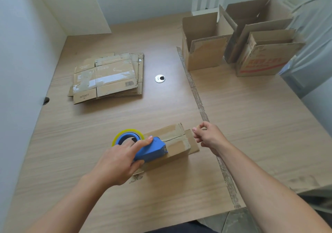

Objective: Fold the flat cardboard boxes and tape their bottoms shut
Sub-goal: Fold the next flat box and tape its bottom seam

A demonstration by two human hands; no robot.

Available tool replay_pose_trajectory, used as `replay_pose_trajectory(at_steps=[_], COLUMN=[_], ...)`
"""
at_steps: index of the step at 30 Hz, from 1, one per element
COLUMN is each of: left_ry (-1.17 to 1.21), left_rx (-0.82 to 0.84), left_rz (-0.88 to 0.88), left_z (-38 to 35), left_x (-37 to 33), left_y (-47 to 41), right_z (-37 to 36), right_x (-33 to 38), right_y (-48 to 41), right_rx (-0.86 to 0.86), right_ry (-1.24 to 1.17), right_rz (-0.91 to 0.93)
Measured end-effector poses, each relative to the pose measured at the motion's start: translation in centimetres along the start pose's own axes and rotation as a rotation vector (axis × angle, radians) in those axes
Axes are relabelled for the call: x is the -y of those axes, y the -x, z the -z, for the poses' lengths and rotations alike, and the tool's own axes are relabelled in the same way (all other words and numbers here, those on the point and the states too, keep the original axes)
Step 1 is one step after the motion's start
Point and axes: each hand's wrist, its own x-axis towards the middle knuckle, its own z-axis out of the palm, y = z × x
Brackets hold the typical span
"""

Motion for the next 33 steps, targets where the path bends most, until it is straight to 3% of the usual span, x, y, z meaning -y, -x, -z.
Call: replay_pose_trajectory(at_steps=[8,14,17,20,24,33], left_ry=[-0.037,-0.067,-0.058,-0.048,-0.031,-0.118], left_rx=[0.018,0.018,0.023,0.018,-0.023,-0.052], left_rz=[0.009,0.026,0.026,0.016,0.016,-0.013], left_z=[0.1,0.3,0.2,0.2,0.0,2.1], left_x=[-0.2,-0.4,-0.3,-0.3,-0.3,-0.1], left_y=[-0.1,-0.1,-0.1,-0.2,0.0,-1.2], right_z=[-2.5,-3.7,-2.7,-3.3,-4.5,-5.0], right_x=[-2.3,-2.8,-1.9,-0.8,-0.9,-1.7], right_y=[-0.6,0.3,0.4,1.0,1.3,0.9], right_rx=[-0.016,-0.049,-0.241,-0.117,-0.064,-0.114], right_ry=[-0.120,-0.118,0.138,0.179,0.321,0.304], right_rz=[-0.063,-0.232,0.001,0.203,0.232,0.223])
